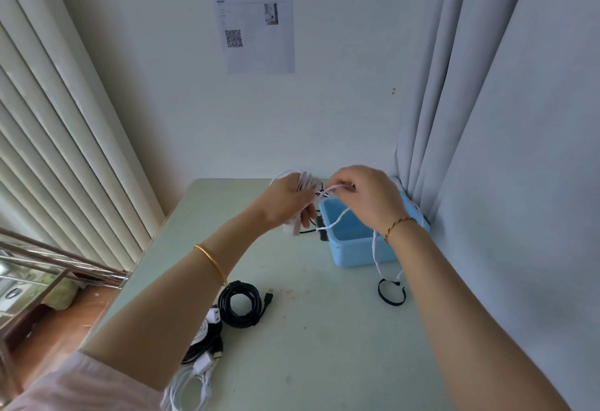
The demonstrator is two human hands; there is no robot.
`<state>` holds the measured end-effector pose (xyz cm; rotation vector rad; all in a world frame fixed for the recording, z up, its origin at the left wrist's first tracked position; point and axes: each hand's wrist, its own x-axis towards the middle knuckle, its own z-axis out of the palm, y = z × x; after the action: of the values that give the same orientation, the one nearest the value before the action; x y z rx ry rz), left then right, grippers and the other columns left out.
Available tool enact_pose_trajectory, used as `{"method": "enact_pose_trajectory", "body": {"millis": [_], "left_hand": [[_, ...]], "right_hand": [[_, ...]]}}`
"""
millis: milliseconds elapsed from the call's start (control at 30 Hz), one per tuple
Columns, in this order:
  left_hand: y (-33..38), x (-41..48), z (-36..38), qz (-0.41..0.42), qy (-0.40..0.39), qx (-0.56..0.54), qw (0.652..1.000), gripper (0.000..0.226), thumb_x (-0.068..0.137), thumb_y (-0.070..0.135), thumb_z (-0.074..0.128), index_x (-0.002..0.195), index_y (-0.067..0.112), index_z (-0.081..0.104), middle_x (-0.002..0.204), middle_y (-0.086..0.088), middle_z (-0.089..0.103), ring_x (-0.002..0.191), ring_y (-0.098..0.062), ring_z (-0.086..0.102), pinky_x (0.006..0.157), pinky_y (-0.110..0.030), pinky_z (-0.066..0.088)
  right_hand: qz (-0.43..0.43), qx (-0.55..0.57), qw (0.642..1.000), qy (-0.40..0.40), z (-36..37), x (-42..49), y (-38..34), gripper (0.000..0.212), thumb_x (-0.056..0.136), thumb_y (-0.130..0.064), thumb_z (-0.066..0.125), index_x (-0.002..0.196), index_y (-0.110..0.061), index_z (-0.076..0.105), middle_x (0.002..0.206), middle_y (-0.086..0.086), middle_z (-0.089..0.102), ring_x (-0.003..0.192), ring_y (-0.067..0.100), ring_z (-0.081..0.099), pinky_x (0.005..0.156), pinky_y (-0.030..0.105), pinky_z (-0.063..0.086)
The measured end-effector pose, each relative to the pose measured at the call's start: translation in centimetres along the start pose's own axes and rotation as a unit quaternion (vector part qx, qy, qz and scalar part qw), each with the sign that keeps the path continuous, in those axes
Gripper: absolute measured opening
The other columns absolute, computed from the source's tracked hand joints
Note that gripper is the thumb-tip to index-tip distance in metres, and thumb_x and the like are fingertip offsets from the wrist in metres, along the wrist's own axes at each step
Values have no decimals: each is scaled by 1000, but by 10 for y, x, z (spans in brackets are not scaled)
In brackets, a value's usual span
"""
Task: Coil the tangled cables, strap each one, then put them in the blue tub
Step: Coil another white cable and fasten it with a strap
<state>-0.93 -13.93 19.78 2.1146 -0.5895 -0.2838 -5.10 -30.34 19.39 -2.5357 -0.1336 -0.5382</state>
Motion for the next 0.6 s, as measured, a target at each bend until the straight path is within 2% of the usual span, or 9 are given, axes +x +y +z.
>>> {"method": "enact_pose_trajectory", "body": {"millis": [67, 133, 200, 267, 400, 467, 533, 600], "left_hand": [[6, -4, -3, -9, -38, -86, 996, 27, 99, 20, 45, 93, -3, 57, 68, -19, 63, 43, -20, 51, 46, -21, 42], [9, -6, -6, -11, -57, -96, 994, 28, 95, 26, 55, 86, 0, 60, 56, -9, 58, 40, -17, 46, 46, -21, 40], [8, -6, -10, -18, -59, -118, 991, 27, 93, 25, 59, 78, 4, 58, 49, -3, 50, 39, -17, 42, 46, -23, 37], [5, -4, -13, -43, -42, -168, 984, 31, 97, 29, 52, 76, 7, 59, 46, 0, 45, 39, -17, 40, 48, -24, 34], [0, 0, -18, -104, 48, -277, 954, 36, 100, 28, 42, 71, 12, 53, 43, 3, 41, 35, -14, 41, 46, -23, 30], [-3, 3, -26, -122, 120, -318, 933, 34, 100, 27, 42, 70, 13, 51, 42, 5, 42, 34, -12, 42, 44, -21, 30], [-7, 5, -36, -131, 196, -353, 905, 33, 99, 24, 43, 69, 14, 51, 42, 5, 44, 34, -11, 43, 43, -20, 30], [-10, 5, -45, -123, 260, -385, 877, 30, 98, 23, 43, 70, 14, 50, 42, 6, 45, 34, -11, 44, 43, -20, 30]], "right_hand": [[-12, 6, 999, 48, 0, 5, 1, 13, 89, -21, 58, 92, -27, 69, 87, -11, 61, 82, 9, 55, 71, 28, 44], [-10, 15, 998, 62, 5, 9, 4, 8, 88, -28, 61, 92, -26, 68, 88, -13, 56, 83, 8, 54, 71, 26, 43], [2, 17, 998, 67, 12, 12, 9, 14, 87, -36, 63, 95, -26, 67, 92, -10, 55, 85, 9, 53, 71, 26, 43], [21, 26, 996, 77, 21, 11, 14, 21, 86, -42, 62, 98, -25, 68, 92, -5, 55, 83, 11, 52, 70, 28, 44], [75, 96, 989, 85, 43, 1, 21, 24, 92, -31, 56, 82, -11, 65, 66, 3, 52, 65, 22, 50, 65, 44, 47], [130, 167, 973, 95, 51, -6, 30, 26, 93, -26, 54, 84, -5, 66, 68, 12, 60, 69, 31, 58, 69, 51, 51], [165, 201, 962, 85, 58, -13, 38, 23, 93, -20, 54, 88, -3, 69, 77, 17, 65, 77, 33, 61, 74, 49, 52], [186, 192, 962, 52, 68, -20, 44, 19, 92, -11, 53, 88, -9, 71, 80, 16, 67, 76, 30, 61, 74, 42, 52]]}}
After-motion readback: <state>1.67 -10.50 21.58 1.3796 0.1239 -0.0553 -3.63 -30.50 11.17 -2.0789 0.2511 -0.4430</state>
